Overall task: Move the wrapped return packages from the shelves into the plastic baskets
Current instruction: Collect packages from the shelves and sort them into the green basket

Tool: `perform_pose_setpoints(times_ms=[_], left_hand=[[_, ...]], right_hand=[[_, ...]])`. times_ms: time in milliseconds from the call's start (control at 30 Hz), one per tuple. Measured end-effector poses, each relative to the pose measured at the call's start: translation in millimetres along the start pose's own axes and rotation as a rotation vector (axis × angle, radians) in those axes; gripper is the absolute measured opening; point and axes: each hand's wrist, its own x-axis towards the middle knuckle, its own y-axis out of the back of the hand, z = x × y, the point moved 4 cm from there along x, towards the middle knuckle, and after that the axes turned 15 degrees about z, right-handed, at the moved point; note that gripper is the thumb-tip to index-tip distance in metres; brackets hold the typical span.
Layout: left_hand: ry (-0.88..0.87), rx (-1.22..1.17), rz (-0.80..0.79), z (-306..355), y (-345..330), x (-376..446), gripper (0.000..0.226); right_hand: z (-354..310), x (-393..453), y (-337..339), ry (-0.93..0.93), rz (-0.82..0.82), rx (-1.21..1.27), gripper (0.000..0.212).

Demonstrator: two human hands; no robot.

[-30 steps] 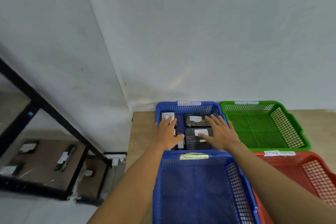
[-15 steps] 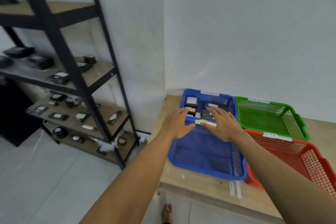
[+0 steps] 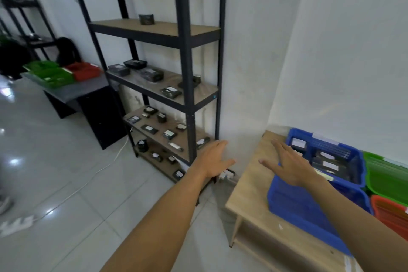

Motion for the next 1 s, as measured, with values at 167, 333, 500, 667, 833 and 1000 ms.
perform_pose_setpoints(times_ms=[167,333,500,667,833,1000], left_hand=[[0.039,-0.027,0.041,-69,66,-21,0.075],[0.014,-0.057,0.049,-135,134,-40,0.071],[0.004,-0.073,0.058,-218,202,-45,0.076],[-0.002,-0.111,0.074,-276,250,-36,0.070],[0.002,-0.125,0.117,-332,278,12,0.073],[-0.036,-0.106,0.073,-373,292,86,0.078]], right_hand=[[-85,12,-26,0.011,-0.004,0.003,0.091],[-178,22,-55,-0.014,0.030,0.048,0.094],[-282,38,-79,-0.043,0.078,0.099,0.098],[-347,66,-93,-0.082,0.137,0.119,0.089],[-381,114,-116,-0.112,0.170,0.136,0.087],[-395,182,-153,-0.177,0.197,0.156,0.090]])
